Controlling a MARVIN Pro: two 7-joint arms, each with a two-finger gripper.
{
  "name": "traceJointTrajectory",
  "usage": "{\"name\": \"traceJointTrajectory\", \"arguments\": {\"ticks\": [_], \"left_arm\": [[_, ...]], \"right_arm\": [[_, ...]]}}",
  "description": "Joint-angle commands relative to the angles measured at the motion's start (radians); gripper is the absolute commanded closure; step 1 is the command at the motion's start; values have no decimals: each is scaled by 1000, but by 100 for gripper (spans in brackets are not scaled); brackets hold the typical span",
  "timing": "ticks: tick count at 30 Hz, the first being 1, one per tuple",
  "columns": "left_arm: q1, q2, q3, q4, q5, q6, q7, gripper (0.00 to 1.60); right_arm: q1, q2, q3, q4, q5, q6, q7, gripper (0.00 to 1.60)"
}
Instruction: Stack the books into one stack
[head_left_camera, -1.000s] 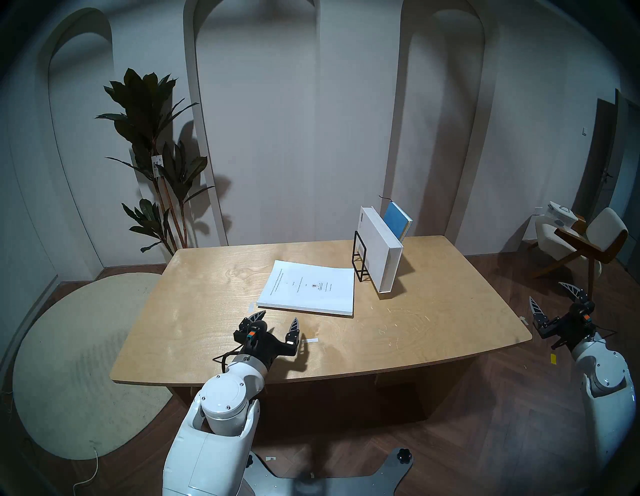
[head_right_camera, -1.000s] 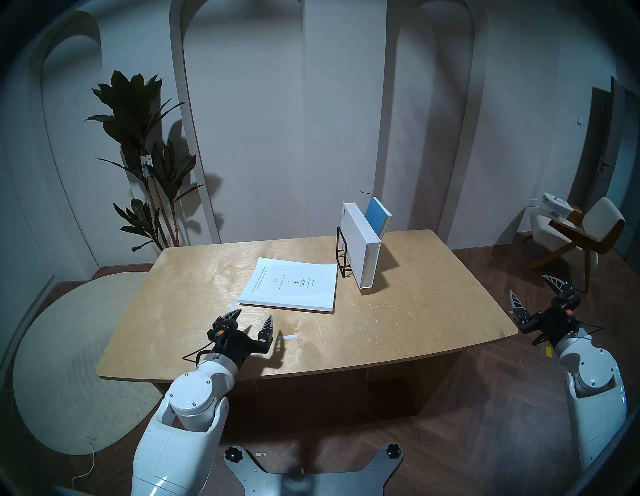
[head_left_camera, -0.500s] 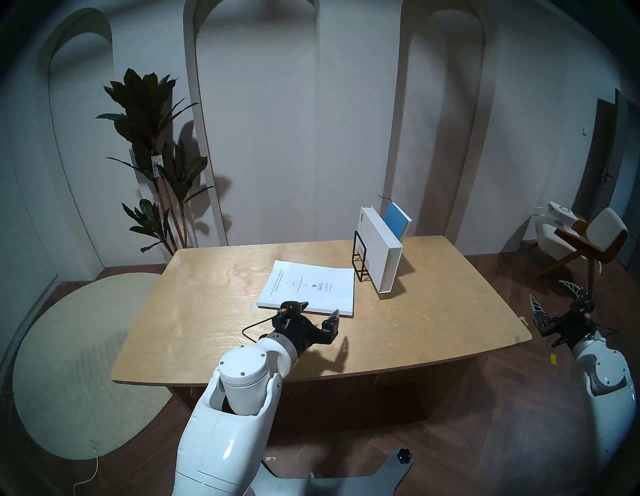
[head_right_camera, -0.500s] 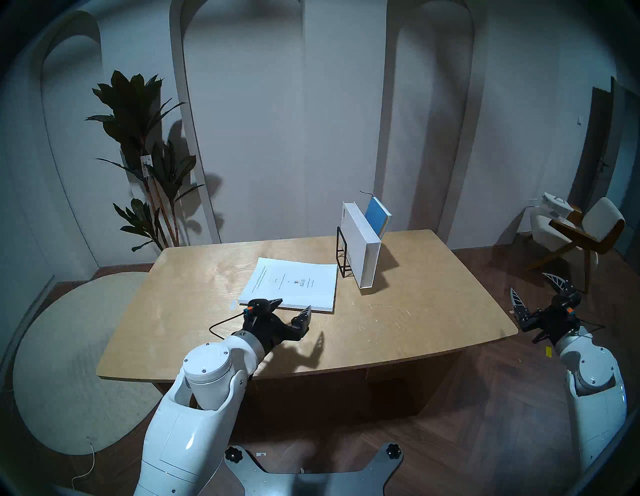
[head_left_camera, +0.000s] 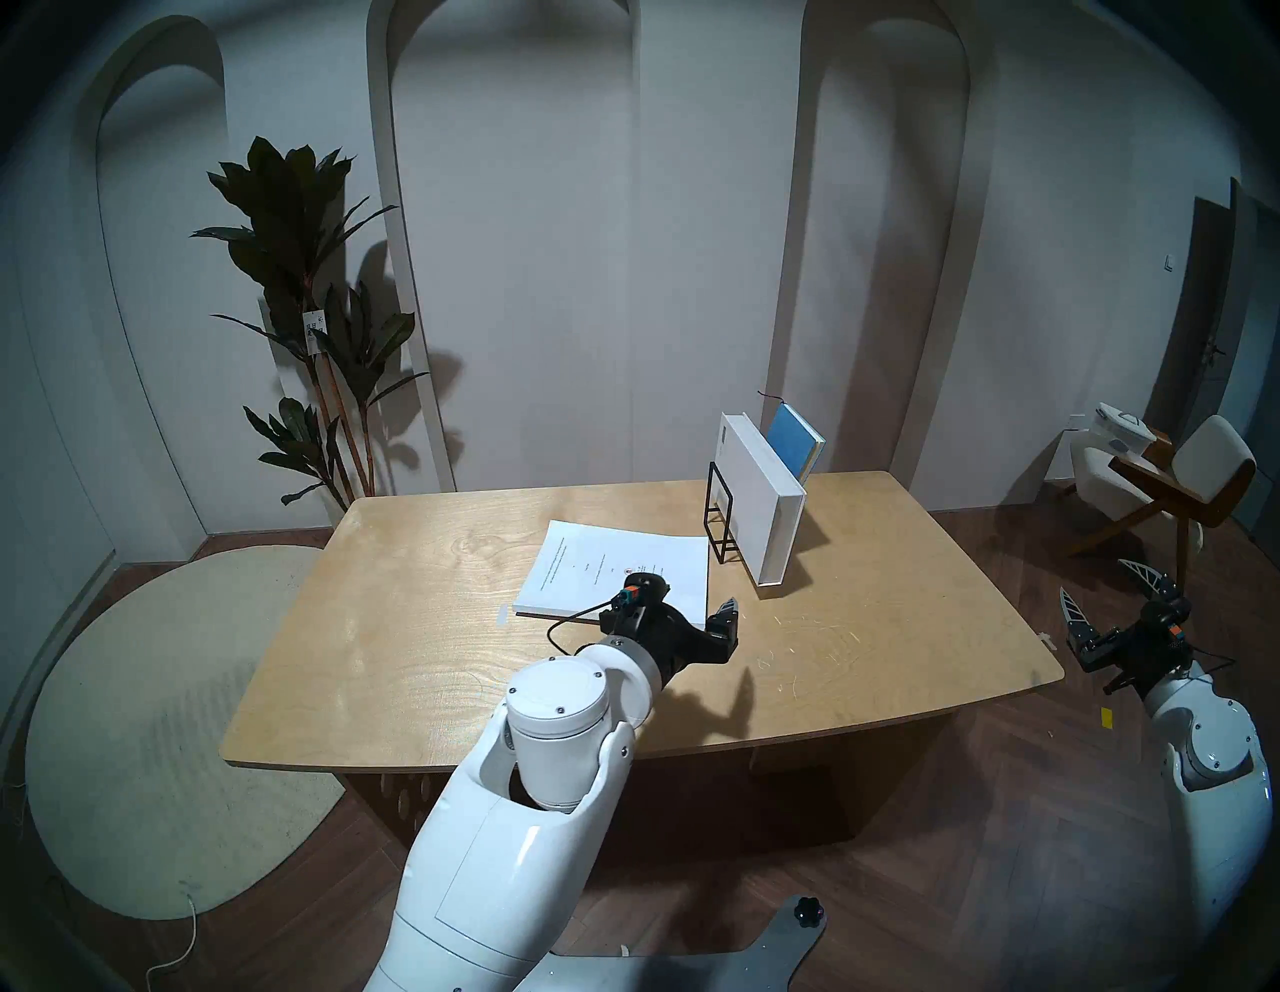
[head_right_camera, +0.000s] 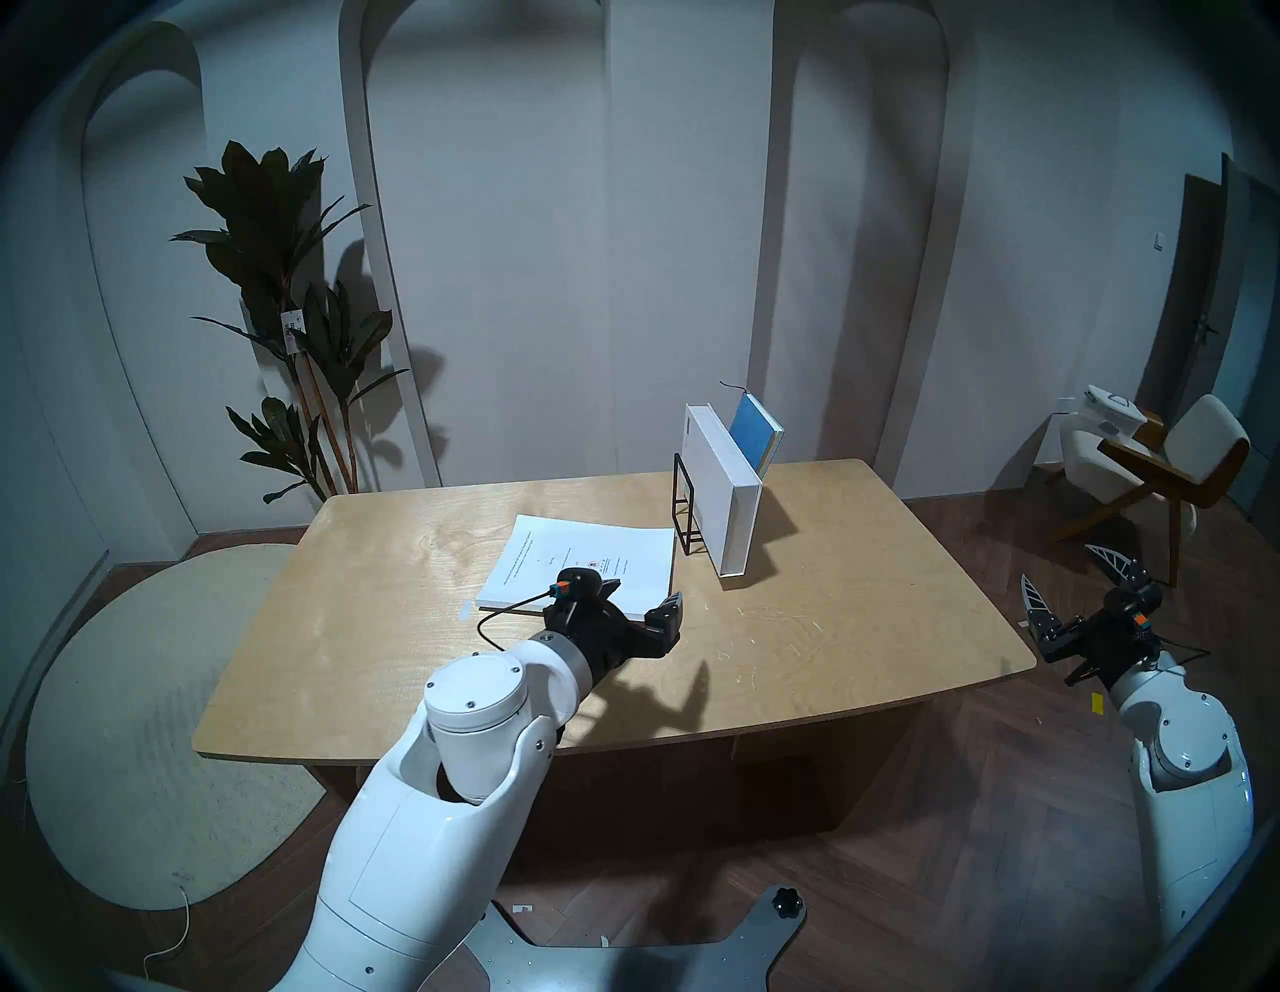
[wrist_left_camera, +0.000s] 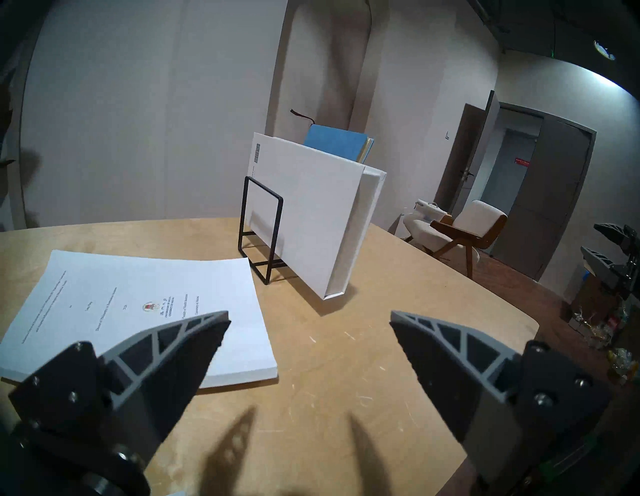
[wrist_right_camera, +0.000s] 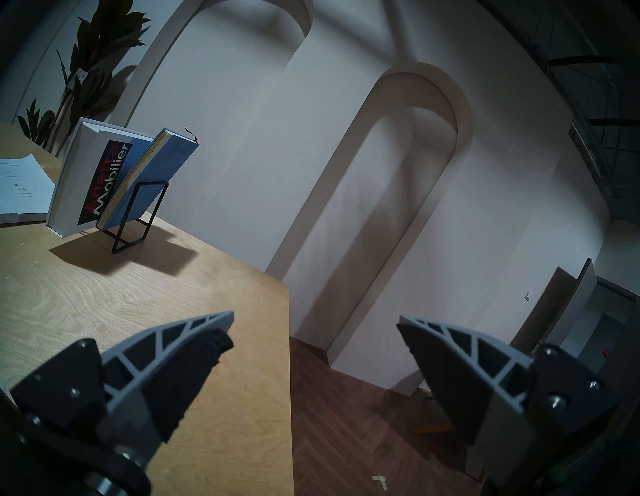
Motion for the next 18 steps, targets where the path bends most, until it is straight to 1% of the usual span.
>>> {"name": "traceJointTrajectory", "arguments": {"ticks": [1,2,4,5,6,8,9,14,16,18], "left_arm": [[-115,-15,85,37,-22,-47,109,0],[-109,-11,94,36,-23,-59,118,0],[-144,-19,128,80,-40,-69,159,0],[-136,-15,130,77,-38,-79,154,0],[-162,-25,145,105,-52,-85,177,0],[-171,-32,152,114,-58,-98,196,0],[-178,-37,153,120,-78,-97,203,0],[-232,-61,191,171,-115,-119,244,0],[-237,-64,199,177,-115,-134,249,0],[-261,-77,210,205,-119,-142,261,0]], "right_arm": [[3,9,11,-13,1,-7,2,0],[3,9,11,-13,1,-8,2,0],[3,9,11,-13,1,-8,3,0],[3,9,11,-13,1,-8,3,0],[3,9,11,-13,1,-8,3,0],[4,9,11,-13,1,-7,3,0],[4,9,11,-13,1,-7,2,0],[4,9,11,-12,1,-7,2,0],[4,9,10,-12,1,-7,2,0],[4,9,10,-12,1,-7,2,0]]}}
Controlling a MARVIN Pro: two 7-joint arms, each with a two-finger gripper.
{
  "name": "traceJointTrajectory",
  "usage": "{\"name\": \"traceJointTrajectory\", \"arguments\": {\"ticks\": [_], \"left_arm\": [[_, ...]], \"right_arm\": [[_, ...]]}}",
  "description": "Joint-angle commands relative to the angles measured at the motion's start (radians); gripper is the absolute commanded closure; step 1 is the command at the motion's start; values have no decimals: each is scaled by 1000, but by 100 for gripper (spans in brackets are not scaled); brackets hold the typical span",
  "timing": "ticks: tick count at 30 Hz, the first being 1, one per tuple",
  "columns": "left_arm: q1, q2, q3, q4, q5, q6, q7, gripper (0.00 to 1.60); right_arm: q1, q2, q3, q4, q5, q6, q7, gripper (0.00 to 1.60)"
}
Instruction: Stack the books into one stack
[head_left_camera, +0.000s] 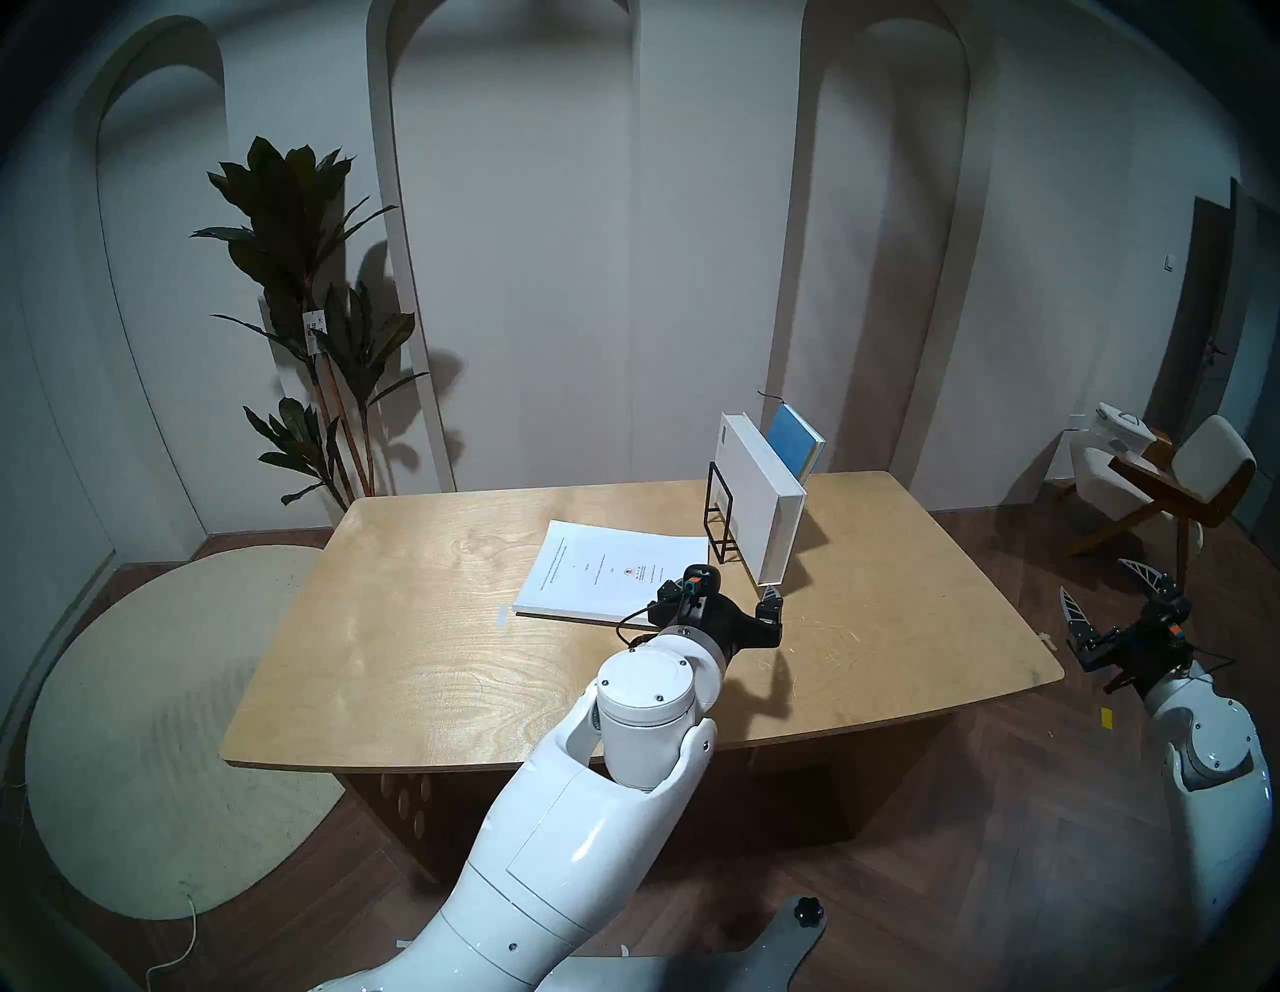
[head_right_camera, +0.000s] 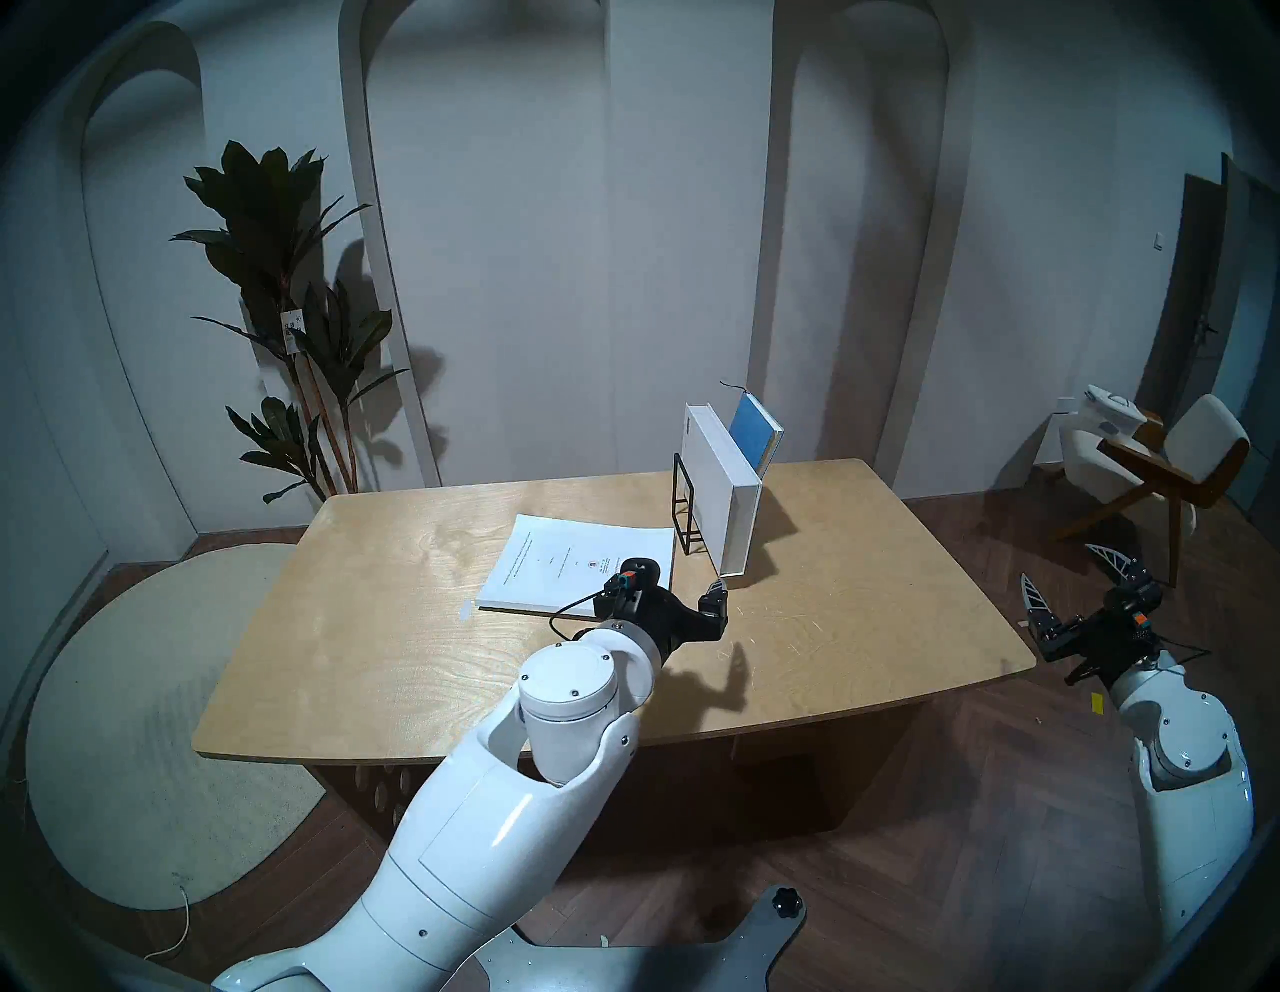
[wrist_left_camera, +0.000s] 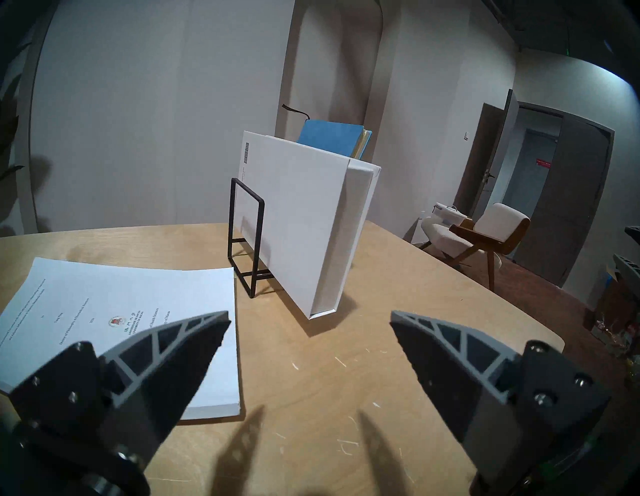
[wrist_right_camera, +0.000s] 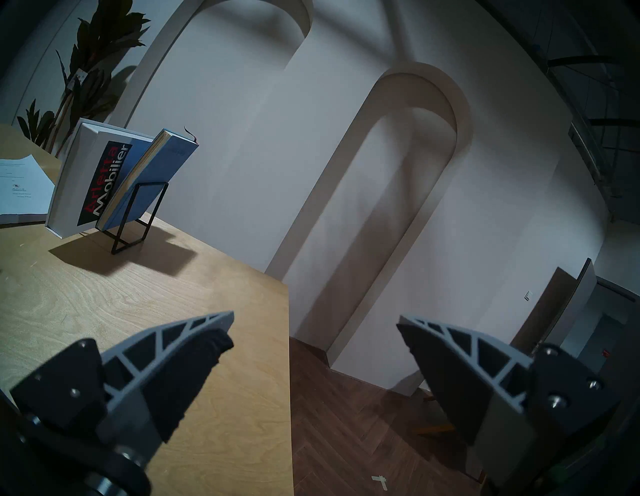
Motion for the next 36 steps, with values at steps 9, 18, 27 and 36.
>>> {"name": "traceJointTrajectory", "arguments": {"ticks": [9,18,27,36], "left_arm": [[-185,-106,39,146,-85,-72,43,0],[-268,-156,81,270,-165,-108,92,0],[-316,-182,186,384,-134,-266,238,0],[-304,-156,317,398,-74,-408,398,0]], "right_arm": [[4,8,10,-12,0,-6,2,0],[4,8,10,-12,0,-7,2,0],[5,8,9,-11,0,-6,2,0],[4,8,10,-12,0,-7,2,0]]}}
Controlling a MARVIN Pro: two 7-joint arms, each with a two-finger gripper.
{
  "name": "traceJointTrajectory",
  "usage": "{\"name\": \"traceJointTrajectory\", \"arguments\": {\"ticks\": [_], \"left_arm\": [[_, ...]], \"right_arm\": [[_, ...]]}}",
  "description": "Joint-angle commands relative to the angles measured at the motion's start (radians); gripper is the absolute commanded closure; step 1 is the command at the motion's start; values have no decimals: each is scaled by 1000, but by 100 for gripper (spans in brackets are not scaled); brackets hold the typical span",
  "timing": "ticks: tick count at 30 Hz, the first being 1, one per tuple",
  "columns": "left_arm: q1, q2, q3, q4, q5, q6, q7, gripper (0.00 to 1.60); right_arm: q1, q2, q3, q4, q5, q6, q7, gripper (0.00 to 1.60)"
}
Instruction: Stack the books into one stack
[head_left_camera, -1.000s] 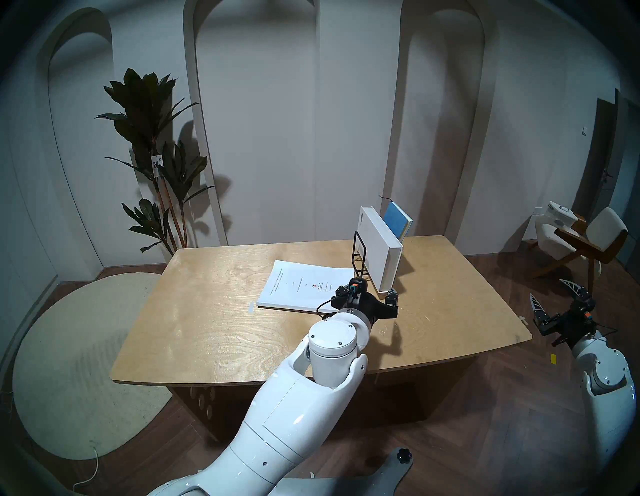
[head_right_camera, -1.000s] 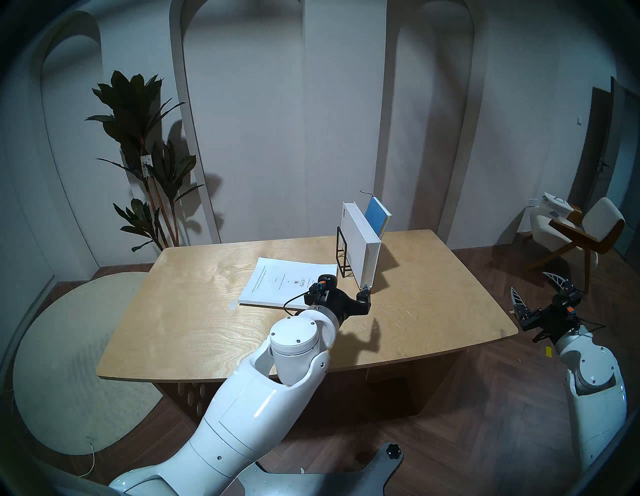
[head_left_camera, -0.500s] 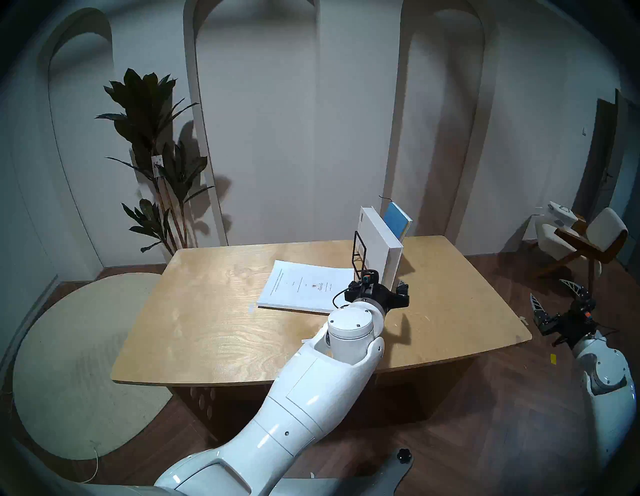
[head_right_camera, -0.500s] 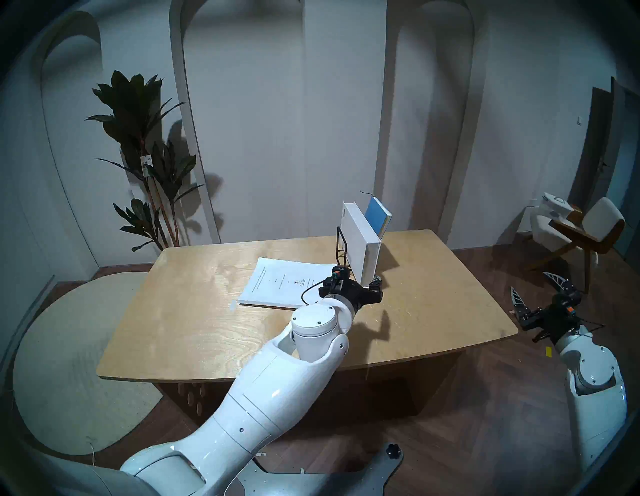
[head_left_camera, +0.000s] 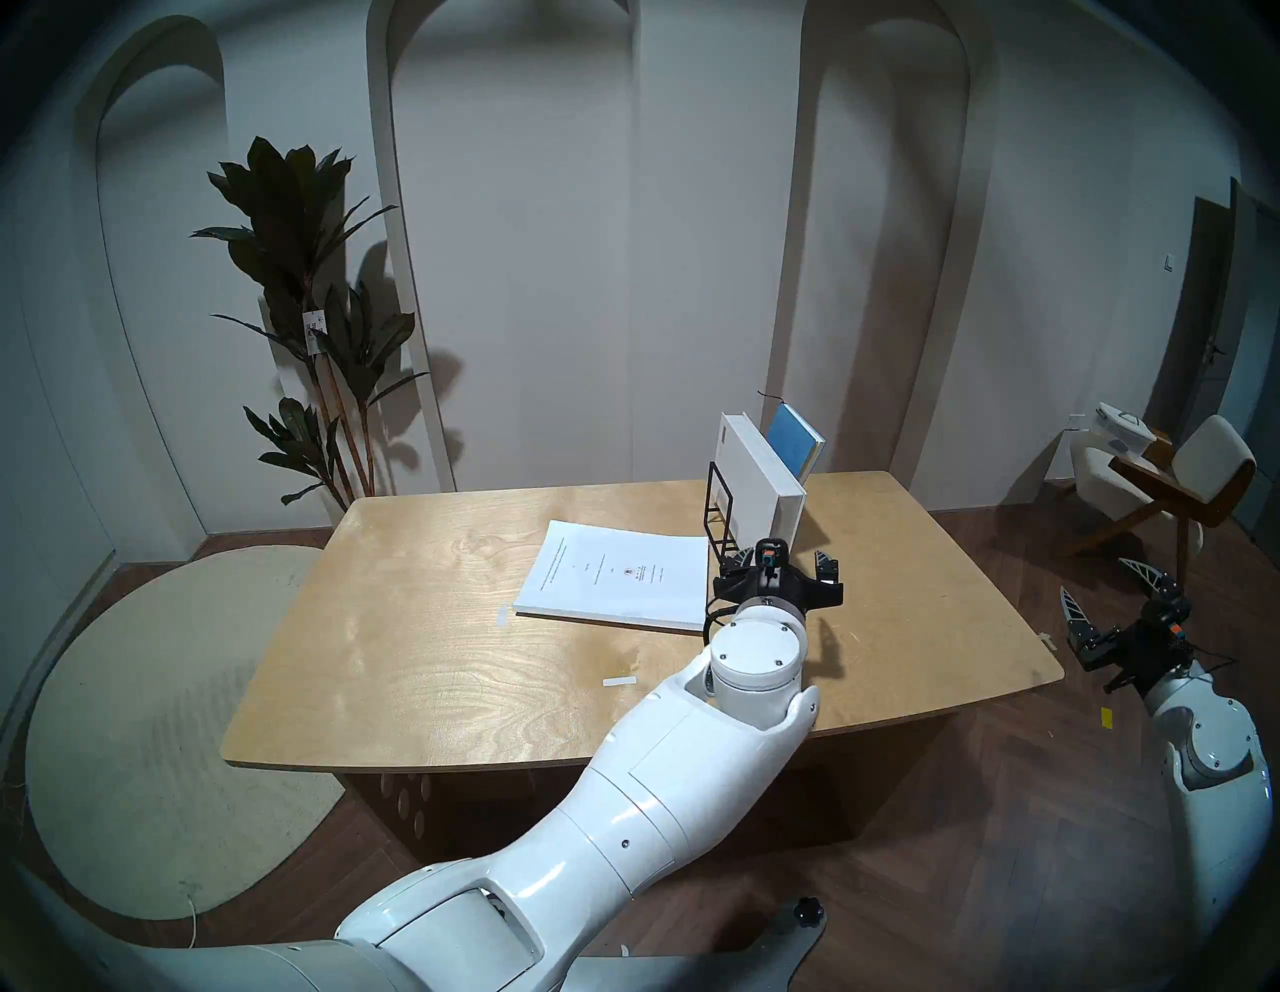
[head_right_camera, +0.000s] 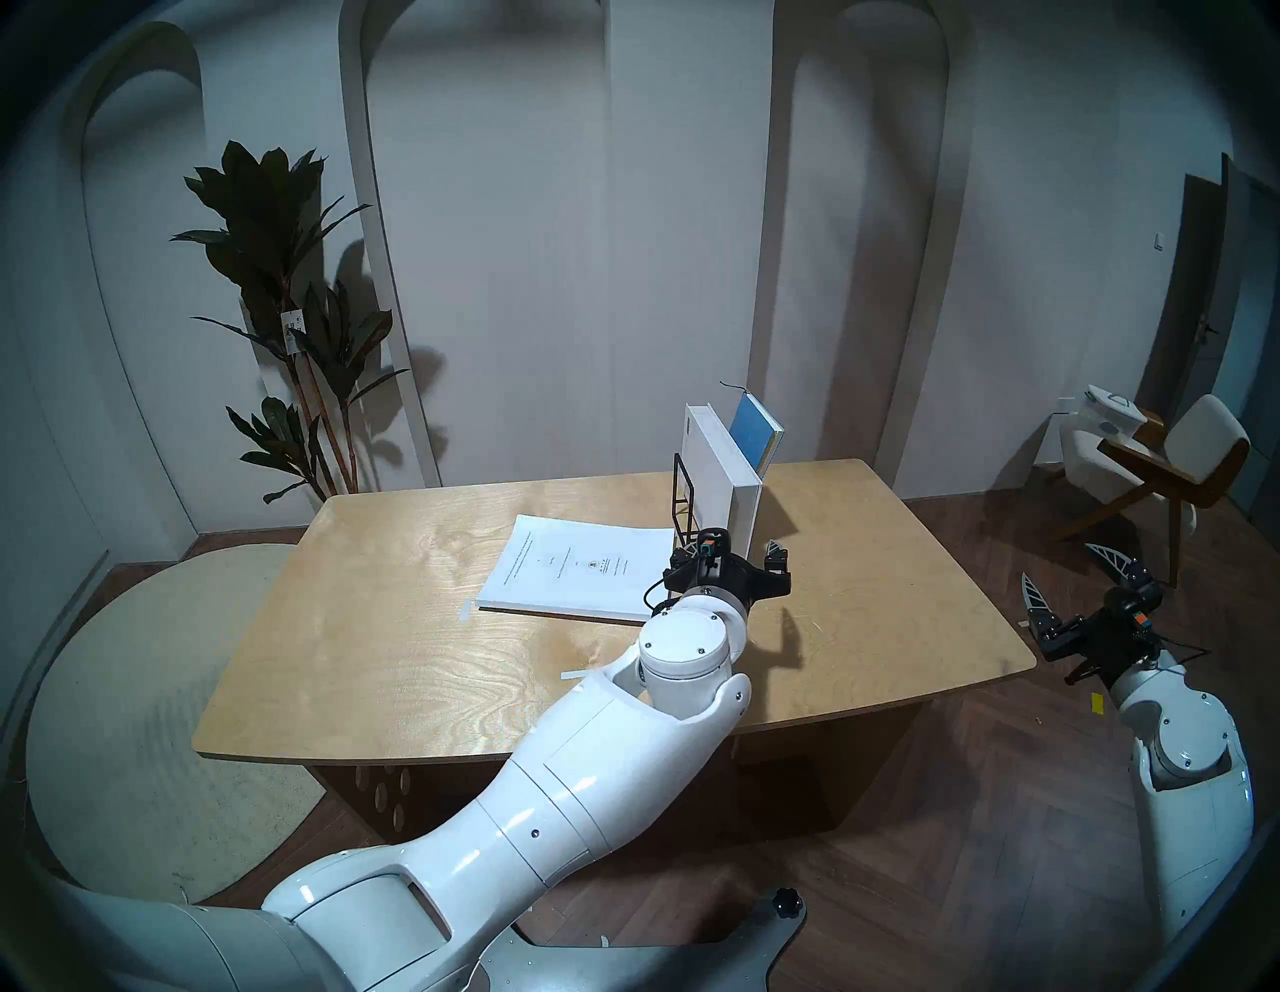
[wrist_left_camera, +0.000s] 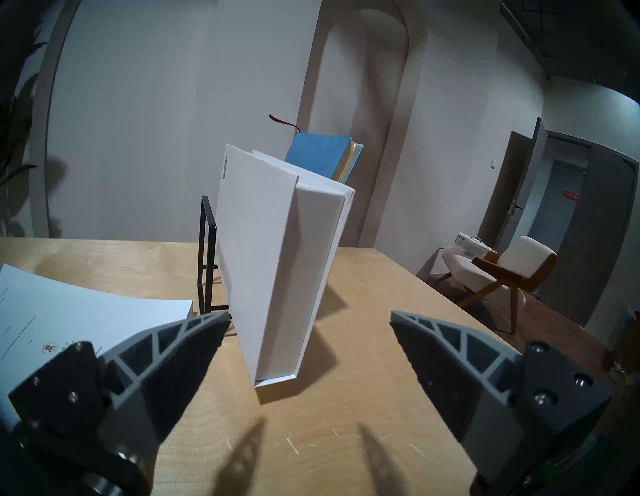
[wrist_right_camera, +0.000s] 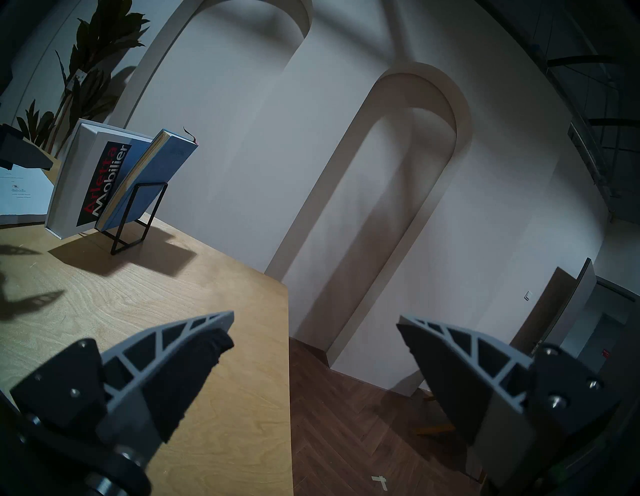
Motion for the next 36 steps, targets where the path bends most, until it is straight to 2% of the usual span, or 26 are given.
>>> {"name": "traceJointTrajectory", "arguments": {"ticks": [1,5,13,16,25,31,33,36], "left_arm": [[-33,-7,94,-4,73,-122,115,0],[-67,-36,128,75,69,-186,187,0],[-134,-100,176,229,71,-324,193,0],[-176,-140,181,295,72,-330,191,0],[-251,-206,173,420,38,-315,188,0],[-299,-260,127,544,-18,-306,203,0],[-305,-267,117,562,-26,-309,198,0],[-336,-290,91,641,-44,-326,192,0]], "right_arm": [[2,8,10,-13,0,-7,2,0],[1,8,11,-14,0,-8,3,0],[2,8,10,-13,0,-7,2,0],[3,8,10,-12,0,-7,2,0],[3,8,10,-12,0,-7,2,0],[2,8,10,-13,0,-7,3,0],[2,8,10,-13,0,-7,3,0],[2,8,11,-13,0,-7,3,0]]}}
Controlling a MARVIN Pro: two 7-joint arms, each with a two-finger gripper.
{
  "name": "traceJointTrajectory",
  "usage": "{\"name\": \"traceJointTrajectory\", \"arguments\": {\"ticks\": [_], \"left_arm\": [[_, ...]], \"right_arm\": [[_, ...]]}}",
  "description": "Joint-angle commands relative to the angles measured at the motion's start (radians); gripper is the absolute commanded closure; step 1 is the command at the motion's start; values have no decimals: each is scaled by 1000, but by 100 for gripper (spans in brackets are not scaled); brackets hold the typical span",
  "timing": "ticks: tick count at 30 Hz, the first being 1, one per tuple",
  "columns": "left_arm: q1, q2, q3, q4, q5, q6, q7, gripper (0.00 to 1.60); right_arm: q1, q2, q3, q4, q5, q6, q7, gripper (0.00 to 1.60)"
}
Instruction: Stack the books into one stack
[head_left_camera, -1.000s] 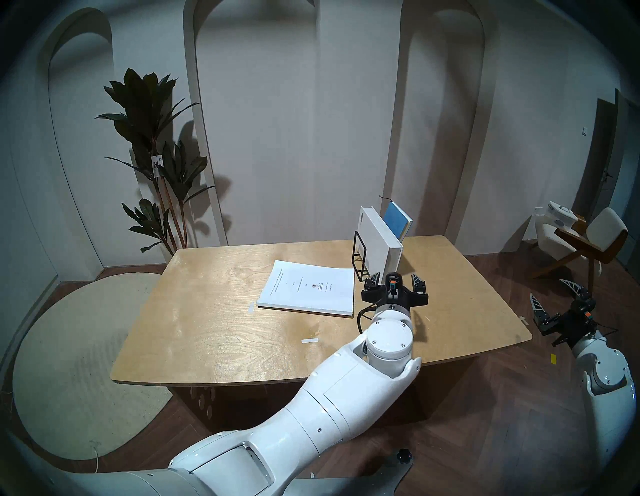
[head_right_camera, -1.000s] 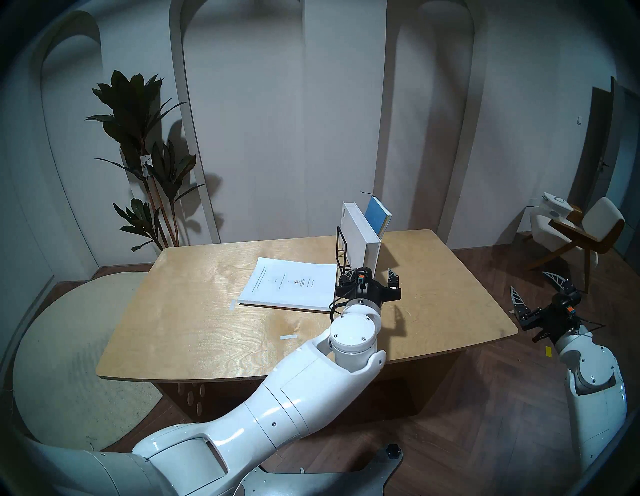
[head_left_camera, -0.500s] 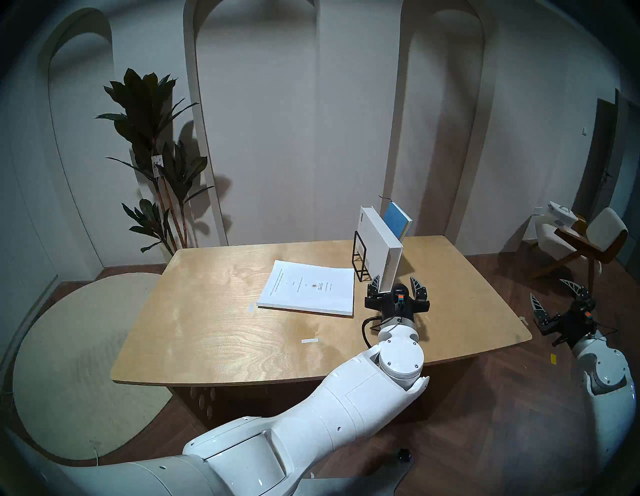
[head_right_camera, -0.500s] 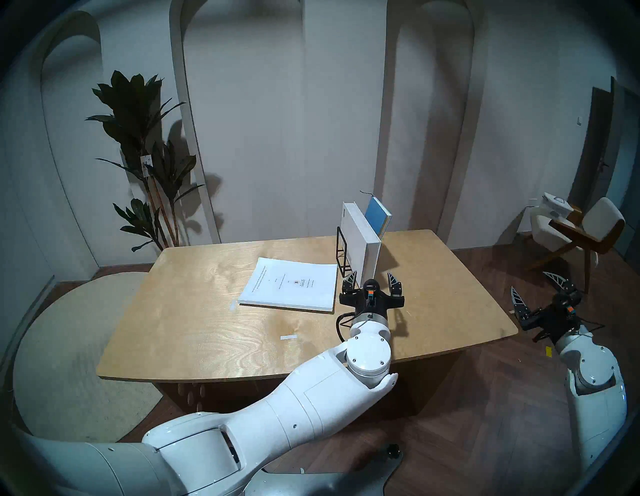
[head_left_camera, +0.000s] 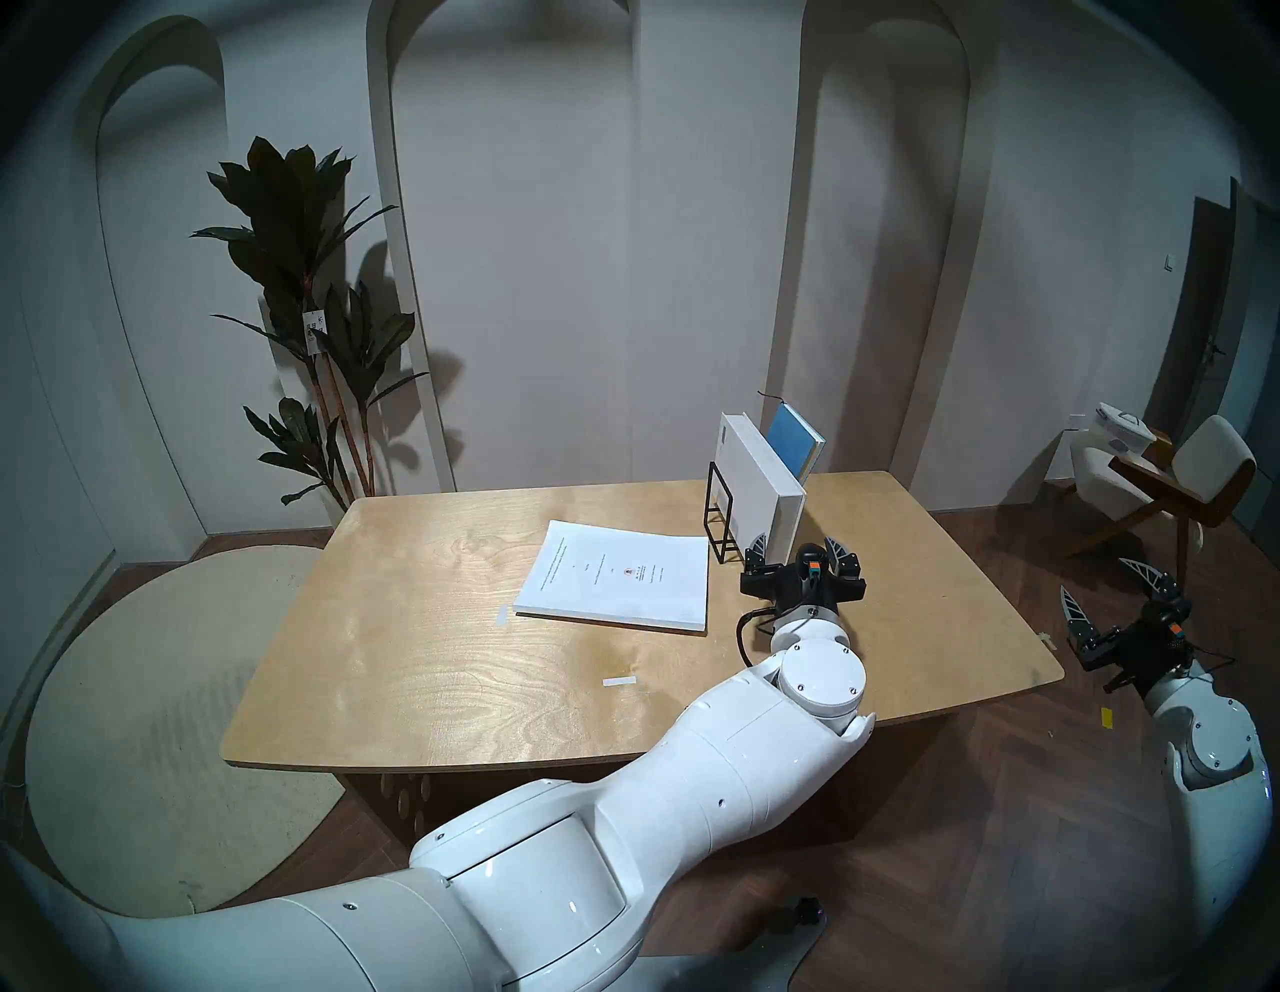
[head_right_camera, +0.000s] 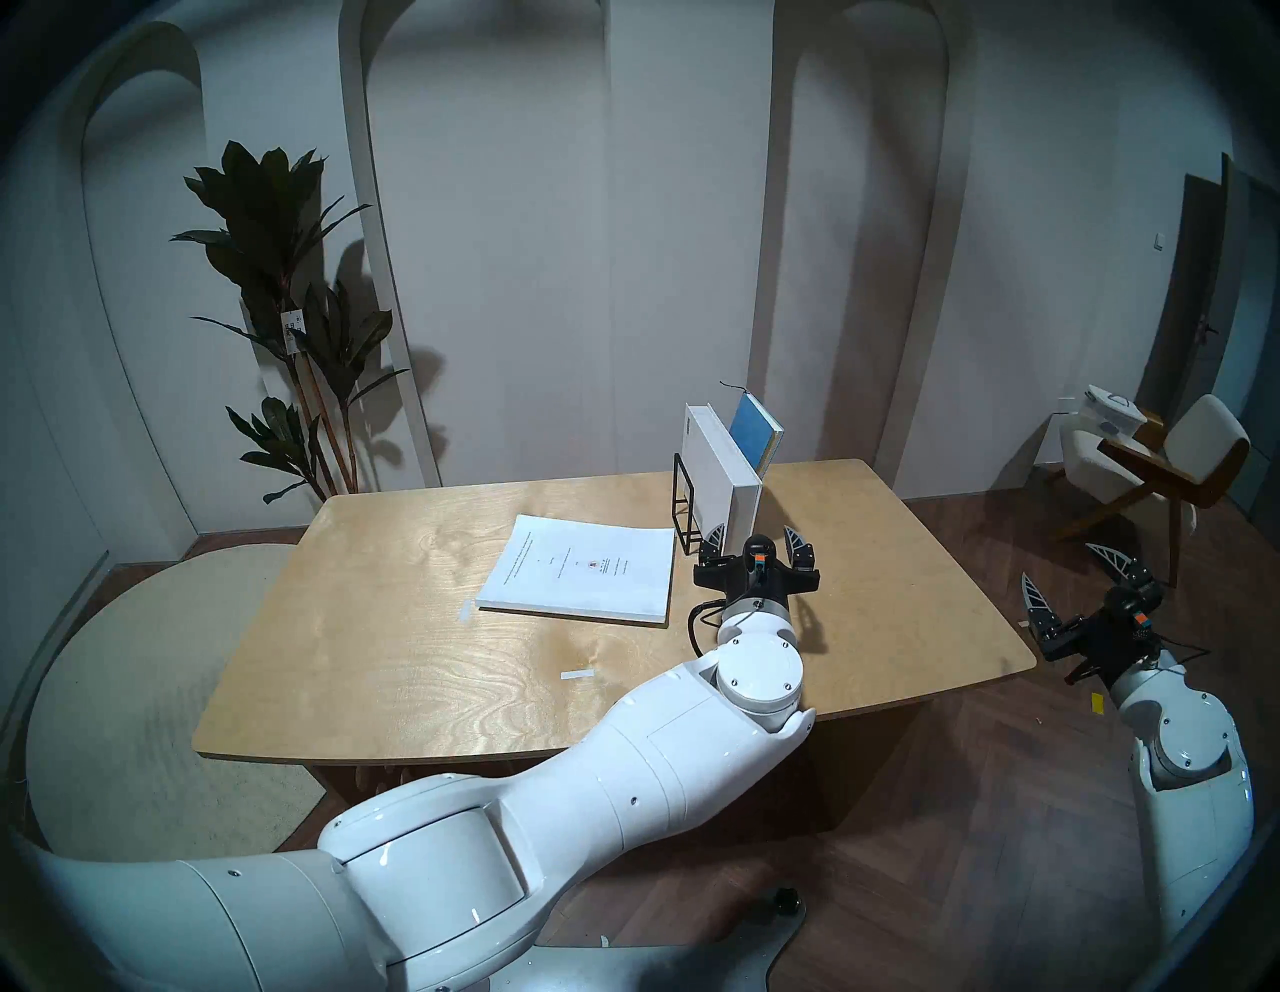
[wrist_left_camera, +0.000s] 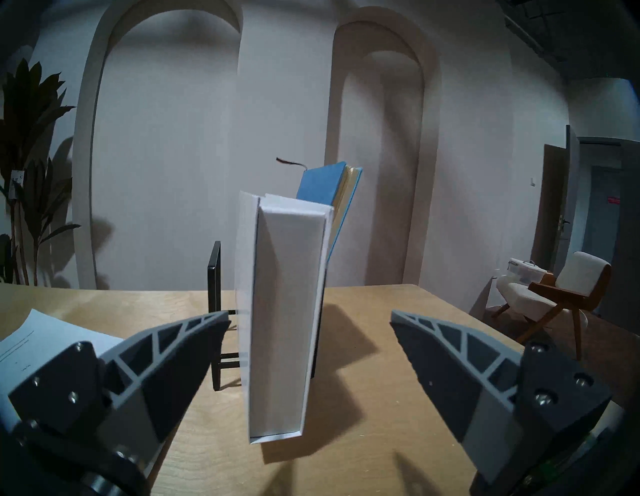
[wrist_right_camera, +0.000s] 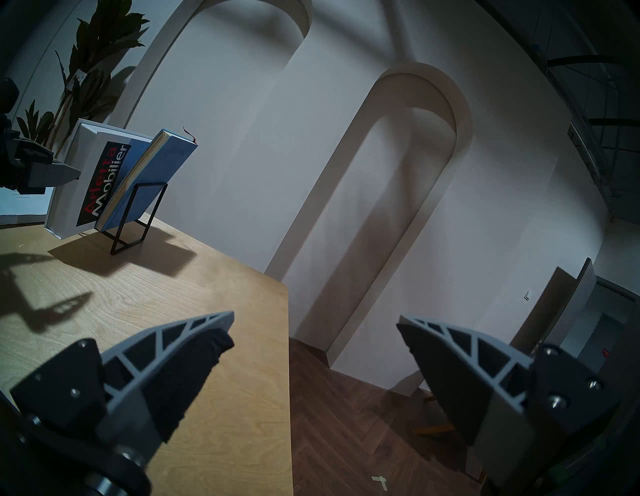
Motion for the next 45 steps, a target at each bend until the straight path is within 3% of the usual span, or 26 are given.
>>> {"name": "traceJointTrajectory", "arguments": {"ticks": [1,11,19,33,44,45], "left_arm": [[-104,-79,-44,102,-27,-19,-10,0],[-137,-79,-67,170,-66,-109,-91,0],[-153,-79,-78,228,-106,-142,-132,0],[-210,-79,-77,290,-154,-129,-250,0],[-247,-79,-76,319,-196,-101,-295,0],[-252,-79,-78,327,-205,-94,-304,49]], "right_arm": [[1,8,11,-14,-1,-7,3,0],[2,8,10,-13,-1,-7,2,0],[2,8,10,-13,-1,-7,2,0],[3,8,9,-12,0,-6,2,0],[4,8,9,-12,0,-6,2,0],[4,8,9,-12,-1,-6,2,0]]}}
